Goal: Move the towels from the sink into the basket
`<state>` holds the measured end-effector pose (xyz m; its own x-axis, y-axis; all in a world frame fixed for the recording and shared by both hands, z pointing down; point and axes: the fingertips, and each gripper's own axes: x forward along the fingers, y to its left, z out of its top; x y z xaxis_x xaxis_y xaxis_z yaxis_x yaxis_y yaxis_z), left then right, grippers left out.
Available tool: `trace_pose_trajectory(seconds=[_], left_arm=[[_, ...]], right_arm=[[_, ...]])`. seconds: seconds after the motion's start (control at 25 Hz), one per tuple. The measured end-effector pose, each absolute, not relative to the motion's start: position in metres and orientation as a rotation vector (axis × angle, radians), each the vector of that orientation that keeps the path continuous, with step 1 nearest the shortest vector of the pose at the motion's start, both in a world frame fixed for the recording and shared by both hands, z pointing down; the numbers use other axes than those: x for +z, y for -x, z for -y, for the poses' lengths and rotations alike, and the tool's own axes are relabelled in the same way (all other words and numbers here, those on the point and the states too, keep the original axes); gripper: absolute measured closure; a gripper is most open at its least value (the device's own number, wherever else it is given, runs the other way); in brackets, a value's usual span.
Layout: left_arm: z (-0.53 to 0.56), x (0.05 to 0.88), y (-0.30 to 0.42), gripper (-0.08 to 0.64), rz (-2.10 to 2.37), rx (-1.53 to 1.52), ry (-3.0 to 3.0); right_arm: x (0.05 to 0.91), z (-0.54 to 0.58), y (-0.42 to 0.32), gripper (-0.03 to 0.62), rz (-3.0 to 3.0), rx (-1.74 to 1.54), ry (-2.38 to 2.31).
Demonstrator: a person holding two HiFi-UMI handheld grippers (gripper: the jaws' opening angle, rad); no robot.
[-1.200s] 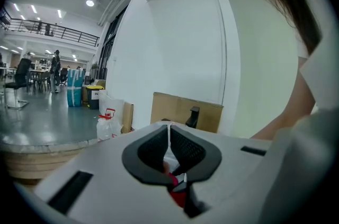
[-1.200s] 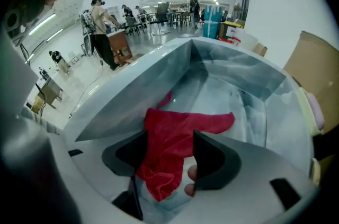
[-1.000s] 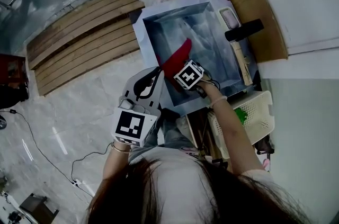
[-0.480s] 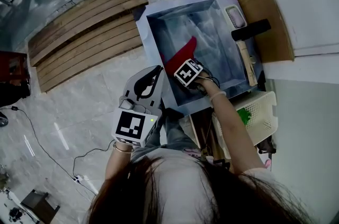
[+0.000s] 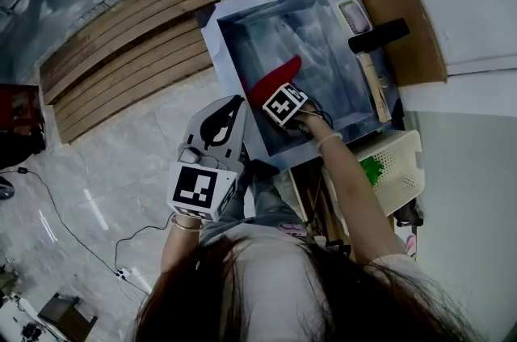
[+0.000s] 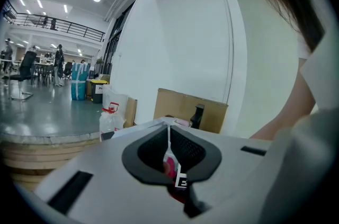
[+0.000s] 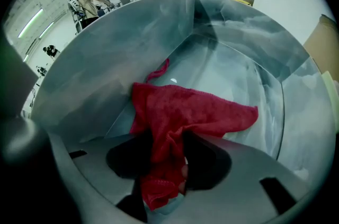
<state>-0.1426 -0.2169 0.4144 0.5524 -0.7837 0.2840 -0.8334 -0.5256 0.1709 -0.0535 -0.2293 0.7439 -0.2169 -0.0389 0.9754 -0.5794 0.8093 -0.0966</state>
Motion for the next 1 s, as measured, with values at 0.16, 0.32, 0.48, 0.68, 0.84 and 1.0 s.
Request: trace_pose_trajectory(seconds=[0.16, 0.32, 0.48, 0.68, 0.84, 1.0], left_arm=[[0.214, 0.415, 0.145, 0.540, 1.341, 0.249, -2.505], [0.212, 0.413, 0.143, 0.540, 1.342, 0.251, -2.516], [0.211, 0.409, 0.138, 0.540, 1.330, 0.245, -2.529], [0.209, 0.403, 0.133, 0.540, 1.336, 0.227, -2.540], [0.208, 0.397, 0.133, 0.540, 1.345, 0.216, -2.543], [0.204, 0.390, 0.131, 0.540, 1.366, 0.221, -2.563]], right_arm=[[0.744, 0.230, 0.051, 0.463, 1.731, 0.506, -0.501], [0.737, 0.230, 0.050, 0.479, 1.754, 0.481, -0.542], [0.721, 0.235, 0.049, 0.483, 1.796, 0.506, -0.608], [0.697, 0.239, 0.046, 0.486, 1.862, 0.526, -0.666], [0.675, 0.241, 0.045, 0.487, 1.910, 0.537, -0.722], [0.654, 0.237, 0.044, 0.486, 1.952, 0.530, -0.768]])
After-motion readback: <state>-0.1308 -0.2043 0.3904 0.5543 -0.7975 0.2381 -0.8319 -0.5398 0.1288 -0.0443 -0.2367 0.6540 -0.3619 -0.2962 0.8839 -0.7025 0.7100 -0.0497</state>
